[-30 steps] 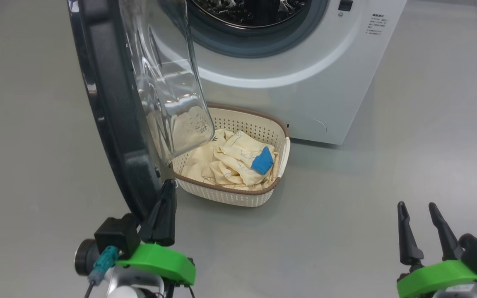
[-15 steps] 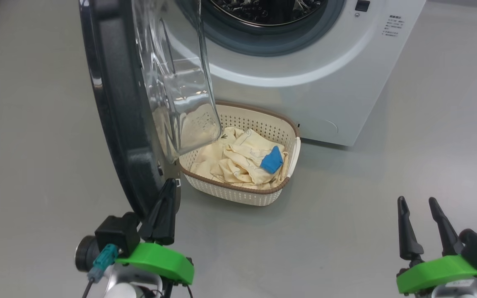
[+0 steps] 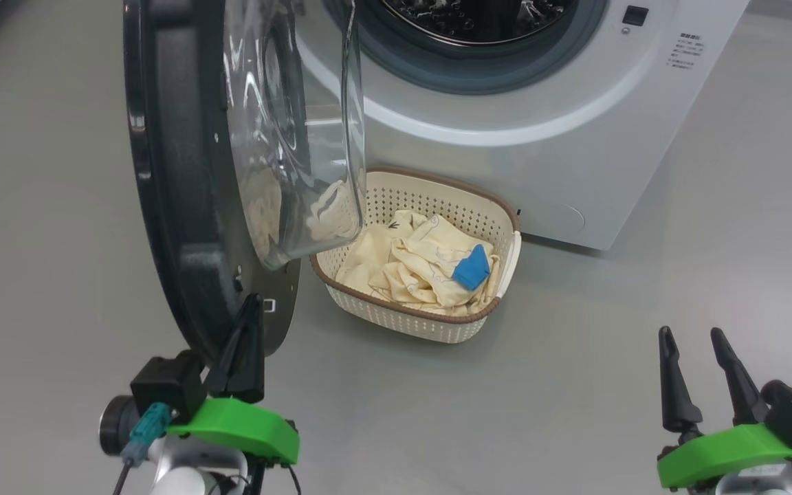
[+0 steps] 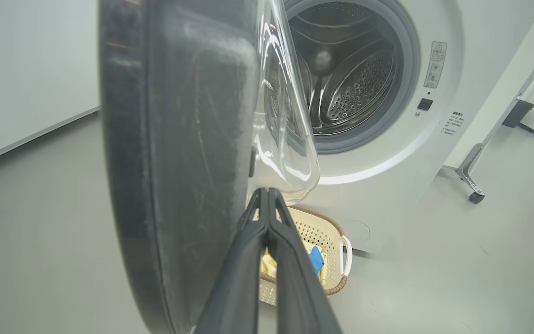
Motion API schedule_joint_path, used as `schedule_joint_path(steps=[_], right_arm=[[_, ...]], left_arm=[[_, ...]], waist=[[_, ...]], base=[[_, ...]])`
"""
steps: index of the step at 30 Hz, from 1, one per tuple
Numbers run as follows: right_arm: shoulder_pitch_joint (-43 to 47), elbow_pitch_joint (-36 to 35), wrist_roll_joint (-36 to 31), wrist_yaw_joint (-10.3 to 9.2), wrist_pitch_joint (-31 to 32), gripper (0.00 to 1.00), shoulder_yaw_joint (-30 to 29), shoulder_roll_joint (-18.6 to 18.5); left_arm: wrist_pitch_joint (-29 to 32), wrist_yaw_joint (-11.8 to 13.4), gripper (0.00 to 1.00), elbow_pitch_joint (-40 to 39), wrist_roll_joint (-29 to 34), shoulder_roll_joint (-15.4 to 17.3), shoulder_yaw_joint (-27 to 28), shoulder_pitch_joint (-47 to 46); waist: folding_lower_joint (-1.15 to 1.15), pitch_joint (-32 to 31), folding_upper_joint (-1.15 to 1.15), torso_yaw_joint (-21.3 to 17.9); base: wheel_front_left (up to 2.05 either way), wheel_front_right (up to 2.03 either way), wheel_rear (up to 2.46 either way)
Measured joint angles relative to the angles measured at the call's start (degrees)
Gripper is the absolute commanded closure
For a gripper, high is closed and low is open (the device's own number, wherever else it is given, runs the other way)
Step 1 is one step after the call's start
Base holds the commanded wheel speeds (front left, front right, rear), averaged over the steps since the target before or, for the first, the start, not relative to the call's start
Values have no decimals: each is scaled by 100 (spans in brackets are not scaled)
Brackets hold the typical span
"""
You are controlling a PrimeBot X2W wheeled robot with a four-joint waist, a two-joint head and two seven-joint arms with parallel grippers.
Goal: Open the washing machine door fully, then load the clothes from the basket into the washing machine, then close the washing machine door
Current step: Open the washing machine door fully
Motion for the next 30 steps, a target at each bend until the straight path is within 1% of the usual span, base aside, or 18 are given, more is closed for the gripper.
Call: schedule_joint_path(steps=[8,14,18,26,27,30], right_arm=[[-1,5,-1,0,0,0,27,0],[-2,11,-1,0,0,0,55,-13],[-3,14,-2,0,0,0,76,-65],[-58,15,-9,0,0,0,115,-172],[-107,19,-9,0,0,0,145,-210],[-171,16,-9,0,0,0,171,-288]], left_arm=[[-133,73,100,231,-79,111,263,-90],[-313,174,100,550,-201,176,526,-298],[-463,190,100,826,-259,200,657,-477],[-767,242,100,1738,-314,301,918,-1084],[-797,274,100,2005,-314,336,1034,-1292],[-875,350,100,2407,-333,408,1252,-1608]], waist=[[0,46,0,195],[0,101,0,288],[0,156,0,332],[0,285,0,389],[0,330,0,388],[0,400,0,366]], base=[[0,0,0],[0,0,0],[0,0,0],[0,0,0],[0,0,0],[0,0,0]])
